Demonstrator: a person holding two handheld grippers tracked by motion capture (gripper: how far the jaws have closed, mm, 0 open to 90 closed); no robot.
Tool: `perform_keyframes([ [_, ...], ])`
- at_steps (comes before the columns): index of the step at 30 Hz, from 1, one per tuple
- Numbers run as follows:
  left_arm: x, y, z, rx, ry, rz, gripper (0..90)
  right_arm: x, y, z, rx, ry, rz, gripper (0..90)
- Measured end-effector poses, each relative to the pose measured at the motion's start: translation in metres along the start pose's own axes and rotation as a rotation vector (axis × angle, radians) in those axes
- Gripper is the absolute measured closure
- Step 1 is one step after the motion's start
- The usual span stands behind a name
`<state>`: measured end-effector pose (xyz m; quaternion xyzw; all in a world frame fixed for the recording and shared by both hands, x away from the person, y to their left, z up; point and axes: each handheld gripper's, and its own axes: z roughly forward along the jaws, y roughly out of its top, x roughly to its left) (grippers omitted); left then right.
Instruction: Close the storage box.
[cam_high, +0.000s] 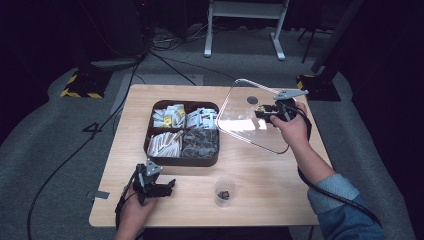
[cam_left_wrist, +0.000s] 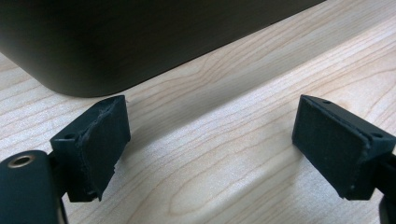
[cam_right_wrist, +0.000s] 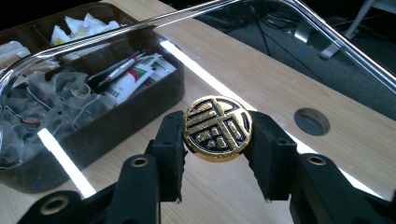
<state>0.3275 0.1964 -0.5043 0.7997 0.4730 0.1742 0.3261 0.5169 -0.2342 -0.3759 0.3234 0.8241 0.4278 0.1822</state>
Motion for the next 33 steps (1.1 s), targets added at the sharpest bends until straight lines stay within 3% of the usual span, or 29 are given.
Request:
perform_keyframes([
  [33,-0.001,-0.001,-0.001,0.002,0.003,-0.001,12.3,0.067,0.060,0.066,0.016,0.168,-0.084,58.9],
])
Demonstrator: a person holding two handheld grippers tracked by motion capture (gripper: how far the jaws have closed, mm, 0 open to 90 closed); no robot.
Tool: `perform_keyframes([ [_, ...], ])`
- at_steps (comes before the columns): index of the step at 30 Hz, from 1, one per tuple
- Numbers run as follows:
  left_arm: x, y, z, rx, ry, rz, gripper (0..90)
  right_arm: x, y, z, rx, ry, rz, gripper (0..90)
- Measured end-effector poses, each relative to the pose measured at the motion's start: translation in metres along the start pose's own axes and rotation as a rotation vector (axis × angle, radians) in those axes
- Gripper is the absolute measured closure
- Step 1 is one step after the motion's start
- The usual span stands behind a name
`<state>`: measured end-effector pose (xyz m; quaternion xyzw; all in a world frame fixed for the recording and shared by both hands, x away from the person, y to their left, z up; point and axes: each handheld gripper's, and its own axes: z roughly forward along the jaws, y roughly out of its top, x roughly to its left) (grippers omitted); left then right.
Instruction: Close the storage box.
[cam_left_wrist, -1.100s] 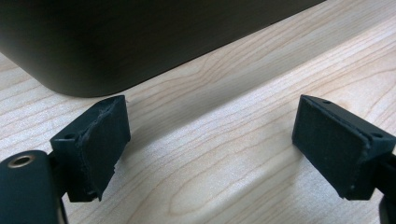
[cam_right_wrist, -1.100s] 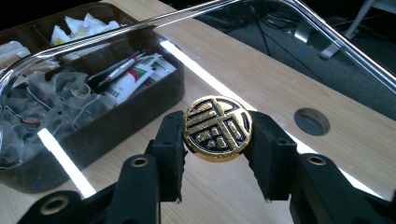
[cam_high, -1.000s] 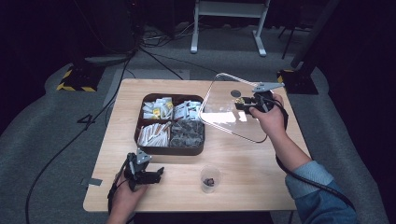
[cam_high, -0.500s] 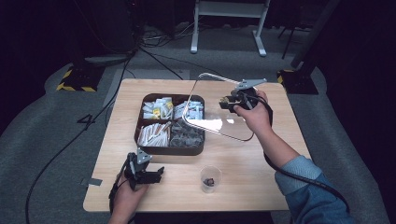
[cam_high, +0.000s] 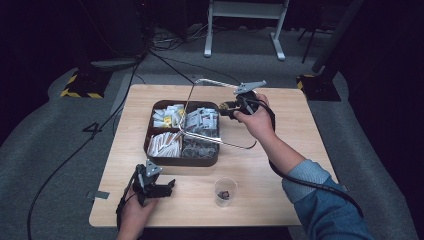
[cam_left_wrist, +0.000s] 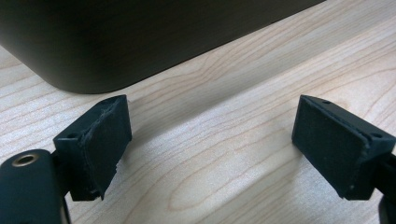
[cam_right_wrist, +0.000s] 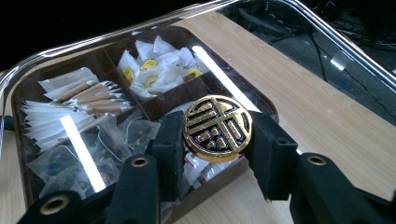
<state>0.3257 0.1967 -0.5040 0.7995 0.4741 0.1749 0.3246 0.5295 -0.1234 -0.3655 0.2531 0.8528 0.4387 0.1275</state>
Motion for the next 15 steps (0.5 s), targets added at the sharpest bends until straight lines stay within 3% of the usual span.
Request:
perform_keyframes([
  [15,0.000,0.000,0.000,-0.001,0.001,0.000,12.3,0.019,0.014,0.032,0.007,0.044,-0.032,58.9],
])
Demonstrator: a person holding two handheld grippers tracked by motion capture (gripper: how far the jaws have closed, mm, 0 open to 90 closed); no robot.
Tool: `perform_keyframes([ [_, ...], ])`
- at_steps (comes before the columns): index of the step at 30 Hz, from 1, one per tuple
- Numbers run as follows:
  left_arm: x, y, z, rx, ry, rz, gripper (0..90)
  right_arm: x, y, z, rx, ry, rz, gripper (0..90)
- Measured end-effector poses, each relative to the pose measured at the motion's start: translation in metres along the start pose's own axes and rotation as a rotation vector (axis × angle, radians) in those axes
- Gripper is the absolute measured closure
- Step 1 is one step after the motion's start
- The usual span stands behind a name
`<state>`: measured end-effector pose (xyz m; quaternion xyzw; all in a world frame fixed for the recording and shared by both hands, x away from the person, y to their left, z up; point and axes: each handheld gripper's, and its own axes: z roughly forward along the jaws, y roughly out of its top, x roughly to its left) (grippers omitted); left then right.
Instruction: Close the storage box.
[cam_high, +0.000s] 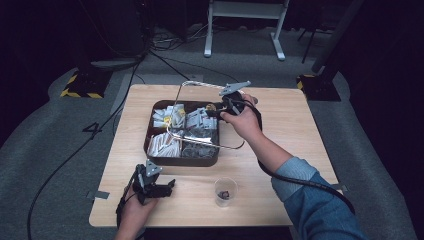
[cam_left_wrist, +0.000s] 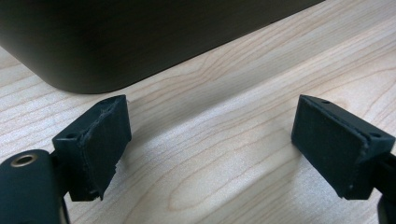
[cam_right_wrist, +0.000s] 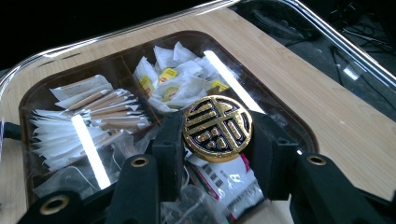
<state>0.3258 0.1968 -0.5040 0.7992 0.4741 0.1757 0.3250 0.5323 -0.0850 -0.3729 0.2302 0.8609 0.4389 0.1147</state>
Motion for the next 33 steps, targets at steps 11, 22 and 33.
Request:
perform_keyframes([
  [11,0.000,0.000,0.001,-0.003,-0.002,0.000,12.3,0.014,0.008,0.028,-0.003,0.033,-0.017,58.9],
  [22,0.001,0.001,0.001,-0.003,-0.005,0.003,12.2,0.025,0.011,0.052,0.021,0.063,-0.046,58.9],
  [33,0.001,0.001,0.001,-0.004,-0.005,0.003,12.2,0.033,0.006,0.076,0.055,0.087,-0.053,58.8],
])
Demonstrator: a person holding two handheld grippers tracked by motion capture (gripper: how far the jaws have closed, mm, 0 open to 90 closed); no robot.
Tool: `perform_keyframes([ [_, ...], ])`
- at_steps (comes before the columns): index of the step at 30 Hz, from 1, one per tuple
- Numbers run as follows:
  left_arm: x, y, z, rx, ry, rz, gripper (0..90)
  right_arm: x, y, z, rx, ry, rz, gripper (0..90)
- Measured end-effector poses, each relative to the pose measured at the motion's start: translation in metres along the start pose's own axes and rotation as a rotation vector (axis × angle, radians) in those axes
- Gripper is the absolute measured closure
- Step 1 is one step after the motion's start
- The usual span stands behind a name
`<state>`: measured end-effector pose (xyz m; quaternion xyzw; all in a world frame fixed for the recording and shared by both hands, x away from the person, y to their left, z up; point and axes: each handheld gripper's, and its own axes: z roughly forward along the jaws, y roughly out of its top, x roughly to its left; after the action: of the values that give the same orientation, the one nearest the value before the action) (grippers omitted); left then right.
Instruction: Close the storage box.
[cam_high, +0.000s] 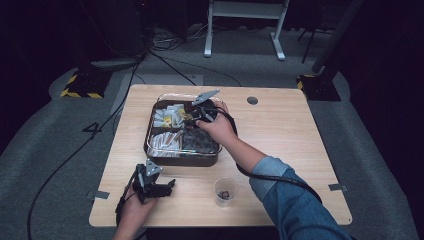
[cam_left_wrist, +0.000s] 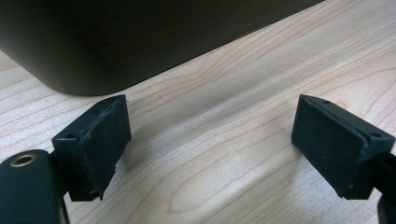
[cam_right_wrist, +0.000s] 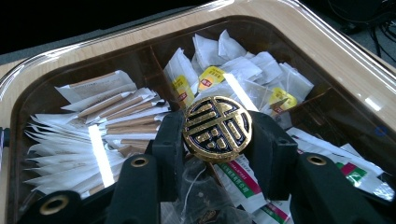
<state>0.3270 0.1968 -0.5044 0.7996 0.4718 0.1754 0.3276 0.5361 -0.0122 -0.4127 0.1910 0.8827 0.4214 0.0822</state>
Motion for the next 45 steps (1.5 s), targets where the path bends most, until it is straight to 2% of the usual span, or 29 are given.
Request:
perform_keyframes([
  [15,0.000,0.000,0.000,0.000,0.001,0.001,12.2,0.006,-0.002,0.021,0.053,0.009,-0.012,58.8],
  [21,0.000,0.000,0.000,-0.001,0.002,-0.002,12.2,0.005,-0.003,0.026,0.060,0.012,0.001,58.8],
  [24,0.000,0.000,0.000,0.000,0.001,0.001,12.2,0.004,-0.005,0.028,0.054,0.017,0.017,58.7],
  [45,0.000,0.000,0.000,0.000,0.001,0.000,12.2,0.006,-0.009,0.029,0.035,0.011,0.030,58.6],
])
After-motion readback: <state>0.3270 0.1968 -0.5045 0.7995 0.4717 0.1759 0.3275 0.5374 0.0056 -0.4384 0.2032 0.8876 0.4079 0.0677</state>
